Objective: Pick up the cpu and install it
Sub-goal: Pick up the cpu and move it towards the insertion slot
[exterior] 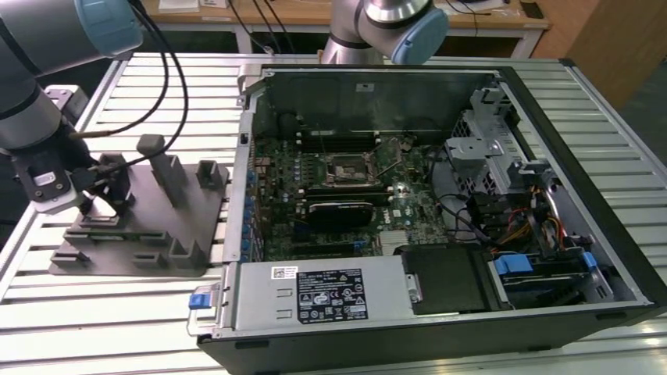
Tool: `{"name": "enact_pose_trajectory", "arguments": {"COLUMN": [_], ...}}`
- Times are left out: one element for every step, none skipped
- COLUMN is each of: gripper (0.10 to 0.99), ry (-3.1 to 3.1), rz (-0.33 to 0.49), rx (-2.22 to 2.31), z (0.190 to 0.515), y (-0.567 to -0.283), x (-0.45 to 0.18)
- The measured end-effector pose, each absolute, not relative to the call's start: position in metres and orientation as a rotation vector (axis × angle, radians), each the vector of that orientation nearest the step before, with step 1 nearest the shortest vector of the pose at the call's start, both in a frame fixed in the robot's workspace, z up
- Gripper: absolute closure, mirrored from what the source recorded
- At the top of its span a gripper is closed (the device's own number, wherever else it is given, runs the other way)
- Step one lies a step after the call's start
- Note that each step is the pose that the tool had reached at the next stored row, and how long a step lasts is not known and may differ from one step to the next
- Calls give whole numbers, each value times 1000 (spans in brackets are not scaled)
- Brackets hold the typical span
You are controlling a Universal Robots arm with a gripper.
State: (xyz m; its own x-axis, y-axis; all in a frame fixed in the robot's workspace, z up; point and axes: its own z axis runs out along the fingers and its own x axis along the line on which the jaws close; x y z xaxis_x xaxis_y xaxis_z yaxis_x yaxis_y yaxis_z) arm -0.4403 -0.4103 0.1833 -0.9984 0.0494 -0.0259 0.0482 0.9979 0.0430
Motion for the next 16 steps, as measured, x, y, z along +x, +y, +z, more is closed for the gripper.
{"name": "enact_pose_trajectory", "arguments": {"gripper": [545,545,545,545,545,545,545,545,545,545,545,545,545,545,545,545], "ry": [3114,3114,3114,3114,3114,3114,3114,3114,3114,3114,3114,3114,3114,3114,3114,3114], "rz": [66,66,66,66,67,67,67,67,67,67,67,67,67,67,67,67], "rx": [61,52,52,52,52,52,52,52,52,52,52,52,52,52,52,52], "z": [183,183,183,184,185,187,189,191,194,196,198,200,202,204,207,209], "y": [-410,-410,-410,-410,-410,-410,-410,-410,-410,-410,-410,-410,-410,-410,-410,-410], "x": [-440,-440,-440,-440,-440,-440,-440,-440,-440,-440,-440,-440,-440,-440,-440,-440]}}
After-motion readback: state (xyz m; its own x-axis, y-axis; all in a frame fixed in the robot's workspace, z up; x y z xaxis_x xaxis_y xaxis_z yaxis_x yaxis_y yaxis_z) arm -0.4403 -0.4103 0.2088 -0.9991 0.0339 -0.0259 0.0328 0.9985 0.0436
